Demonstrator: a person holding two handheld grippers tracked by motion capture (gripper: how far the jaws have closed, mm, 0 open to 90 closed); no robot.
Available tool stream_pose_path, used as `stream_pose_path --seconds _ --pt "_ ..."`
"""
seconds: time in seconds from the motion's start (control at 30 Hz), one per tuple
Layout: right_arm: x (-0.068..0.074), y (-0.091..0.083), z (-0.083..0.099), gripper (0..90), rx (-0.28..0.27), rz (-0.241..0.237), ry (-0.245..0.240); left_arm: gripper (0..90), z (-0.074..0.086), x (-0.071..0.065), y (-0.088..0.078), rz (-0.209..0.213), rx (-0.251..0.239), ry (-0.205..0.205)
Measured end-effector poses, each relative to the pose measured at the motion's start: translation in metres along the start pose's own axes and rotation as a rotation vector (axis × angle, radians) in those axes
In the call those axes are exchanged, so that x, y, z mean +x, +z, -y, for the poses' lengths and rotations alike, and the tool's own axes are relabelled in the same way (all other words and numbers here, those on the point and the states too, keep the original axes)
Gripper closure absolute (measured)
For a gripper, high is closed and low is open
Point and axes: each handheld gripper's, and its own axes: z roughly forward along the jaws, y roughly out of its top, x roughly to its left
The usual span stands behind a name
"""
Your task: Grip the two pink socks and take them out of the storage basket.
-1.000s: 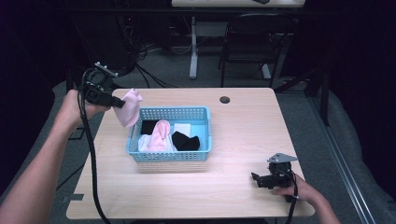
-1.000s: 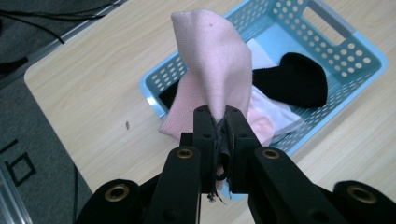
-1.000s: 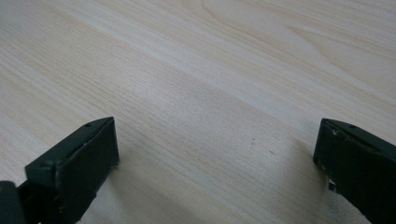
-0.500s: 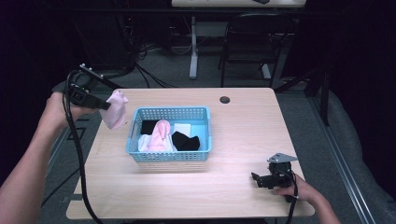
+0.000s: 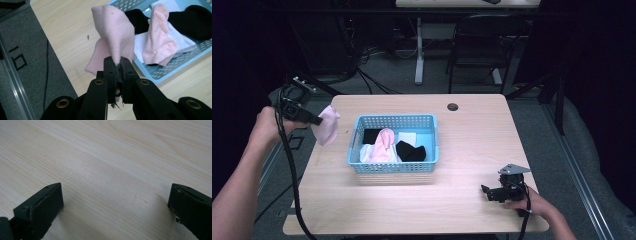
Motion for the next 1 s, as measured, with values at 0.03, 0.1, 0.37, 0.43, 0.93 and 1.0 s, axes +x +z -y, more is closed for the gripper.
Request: stream_pose_path --seconds 0.03,0.1,0.37,0.43,0.93,1.0 --pt "0.000 0.000 0.000 0.0 0.001 0.000 0.000 84.9 0.001 0.000 0.002 -0.003 0.009 0.002" --pt "0.000 0.000 0.000 0.0 0.000 0.000 -0.001 84.9 0.003 0.001 0.008 -0.005 0.030 0.002" --pt "0.000 0.000 0.000 0.0 0.001 0.000 0.000 84.9 0.009 0.005 0.025 -0.006 0.068 -0.009" --pt "0.000 0.000 0.000 0.0 0.000 0.000 0.000 84.9 0.010 0.006 0.027 -0.004 0.070 -0.014" --pt "0.000 0.000 0.000 0.0 -0.003 -0.002 0.002 84.9 0.028 0.017 0.067 -0.039 0.136 -0.061" --pt "0.000 0.000 0.000 0.0 -0.004 -0.003 0.002 84.9 0.030 0.019 0.070 -0.039 0.139 -0.069"
